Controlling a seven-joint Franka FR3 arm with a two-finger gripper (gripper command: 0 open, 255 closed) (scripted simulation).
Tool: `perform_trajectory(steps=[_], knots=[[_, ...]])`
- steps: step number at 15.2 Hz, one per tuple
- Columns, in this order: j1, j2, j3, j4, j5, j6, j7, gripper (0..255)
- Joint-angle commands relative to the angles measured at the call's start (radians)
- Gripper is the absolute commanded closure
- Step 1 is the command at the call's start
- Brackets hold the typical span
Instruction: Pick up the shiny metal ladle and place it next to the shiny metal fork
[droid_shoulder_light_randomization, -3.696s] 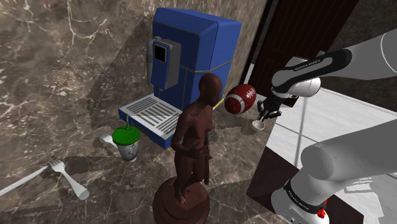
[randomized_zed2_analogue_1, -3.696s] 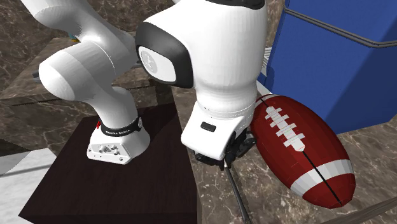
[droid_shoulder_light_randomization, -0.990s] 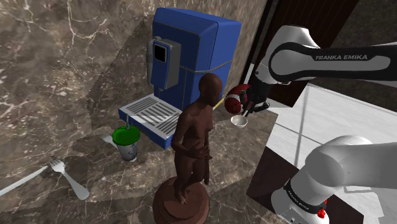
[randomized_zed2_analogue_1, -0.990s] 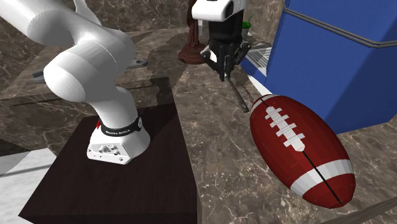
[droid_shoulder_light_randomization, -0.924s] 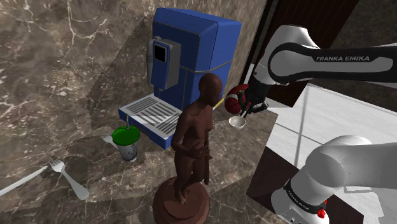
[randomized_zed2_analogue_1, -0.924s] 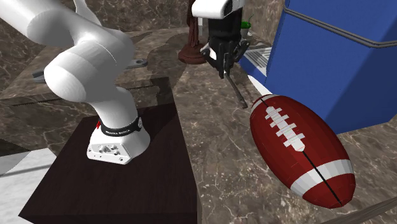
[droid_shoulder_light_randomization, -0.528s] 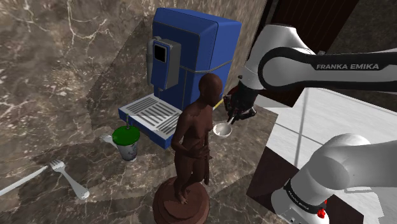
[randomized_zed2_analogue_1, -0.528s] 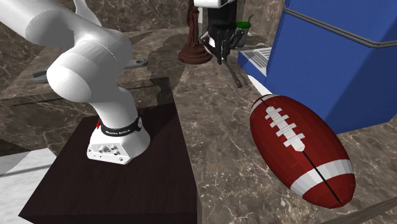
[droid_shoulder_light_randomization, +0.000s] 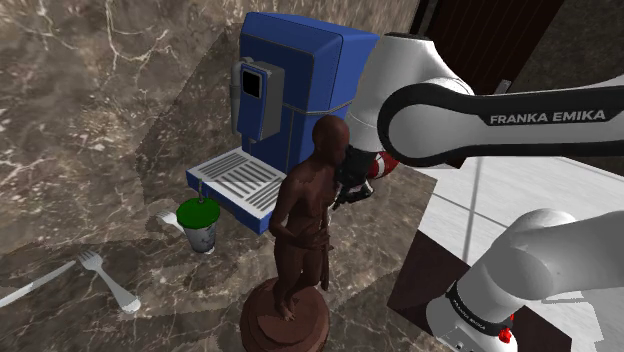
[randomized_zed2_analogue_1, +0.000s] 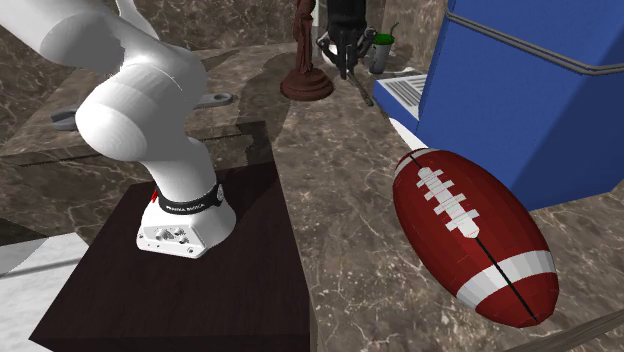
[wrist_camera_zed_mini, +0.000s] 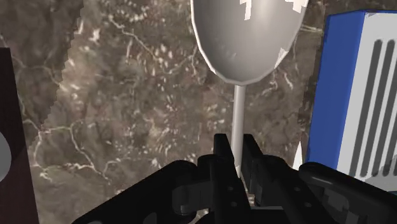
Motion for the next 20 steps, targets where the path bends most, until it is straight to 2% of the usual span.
perform_trajectory(steps=[1, 8, 13, 16, 17, 18, 20], knots=[[0.001, 0.036, 0.051, 0.034, 0.008, 0.015, 0.052, 255], [-0.052, 0.202, 0.256, 0.209, -0.029, 0.053, 0.252, 255], [-0.148, 0.36, 0.451, 0.36, -0.135, 0.077, 0.429, 255], [-0.251, 0.505, 0.624, 0.462, -0.277, 0.086, 0.582, 255], [-0.301, 0.583, 0.707, 0.498, -0.367, 0.087, 0.66, 255], [-0.339, 0.709, 0.793, 0.534, -0.517, 0.078, 0.779, 255], [-0.297, 0.746, 0.761, 0.518, -0.562, 0.1, 0.811, 255]])
